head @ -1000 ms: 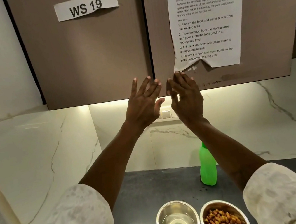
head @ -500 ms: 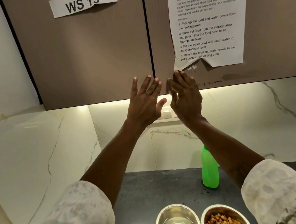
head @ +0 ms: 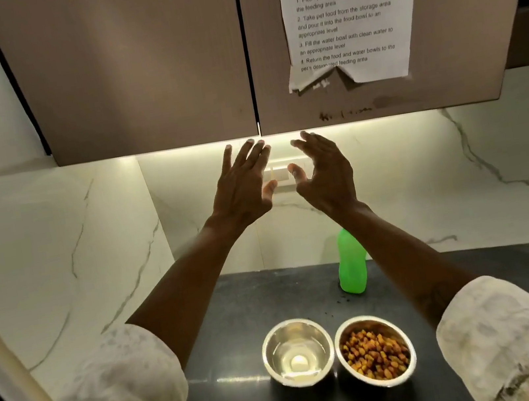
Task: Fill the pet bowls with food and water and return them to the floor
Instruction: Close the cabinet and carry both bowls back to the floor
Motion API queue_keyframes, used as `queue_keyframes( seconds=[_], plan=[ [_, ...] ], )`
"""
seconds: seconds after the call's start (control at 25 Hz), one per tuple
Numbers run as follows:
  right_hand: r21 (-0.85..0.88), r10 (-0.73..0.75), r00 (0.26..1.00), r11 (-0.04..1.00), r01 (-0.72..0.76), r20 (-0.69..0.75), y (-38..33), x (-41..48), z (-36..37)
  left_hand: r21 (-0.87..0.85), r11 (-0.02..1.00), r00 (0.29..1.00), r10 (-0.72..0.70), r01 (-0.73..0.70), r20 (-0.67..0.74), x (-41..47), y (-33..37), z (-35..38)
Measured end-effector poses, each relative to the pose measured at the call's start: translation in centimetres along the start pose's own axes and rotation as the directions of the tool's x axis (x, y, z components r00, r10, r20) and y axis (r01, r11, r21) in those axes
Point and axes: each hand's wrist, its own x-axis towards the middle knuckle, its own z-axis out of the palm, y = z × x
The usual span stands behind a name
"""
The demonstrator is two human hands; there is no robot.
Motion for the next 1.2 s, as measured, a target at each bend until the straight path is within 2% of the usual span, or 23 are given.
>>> queue_keyframes(
  seconds=[0.2,0.48,0.6,0.72,0.8,0.88,0.96,1.04,1.12,1.2],
  plan=[
    [-0.035,0.124,0.971,0.992,-0.12,0.203,2.5,-6.0,-0.1,-0.098,0.988,0.969,-0.096,0.121,0.227,-6.9,1.2,3.6],
    [-0.125,0.287,0.876,0.958,-0.259,0.386,7.1,-13.2,-0.1,-0.097,0.959,0.85,-0.186,0.266,0.492,-15.1,2.7,8.2],
    [-0.175,0.319,0.837,0.947,-0.268,0.445,9.5,-15.9,-0.1,-0.087,0.929,0.775,-0.246,0.36,0.583,-18.3,3.6,10.0],
    [-0.231,0.401,0.779,0.916,-0.329,0.482,12.1,-18.9,-0.4,-0.075,0.839,0.66,-0.366,0.539,0.656,-21.6,4.7,11.1],
    [-0.302,0.497,0.714,0.868,-0.395,0.494,14.0,-20.9,-0.7,-0.029,0.728,0.523,-0.463,0.685,0.715,-24.1,5.3,12.2],
    [-0.382,0.581,0.645,0.814,-0.438,0.496,16.1,-23.1,-1.1,0.077,0.604,0.342,-0.547,0.794,0.764,-26.3,5.8,13.3],
    [-0.449,0.641,0.587,0.767,-0.459,0.494,18.1,-25.1,-1.4,0.087,0.377,0.155,-0.566,0.922,0.809,-27.8,6.8,13.8],
    [-0.518,0.706,0.499,0.708,-0.48,0.502,19.9,-26.8,-1.7,0.025,0.074,0.017,-0.518,0.997,0.855,-28.5,8.1,14.0],
    [-0.58,0.759,0.382,0.65,-0.491,0.528,21.2,-28.2,-1.8,-0.026,-0.13,-0.039,-0.474,0.991,0.88,-29.2,9.3,14.4],
    [-0.587,0.77,0.272,0.622,-0.517,0.577,21.7,-29.1,-1.5,-0.075,-0.246,-0.049,-0.465,0.966,0.884,-30.0,10.4,14.7]
  ],
)
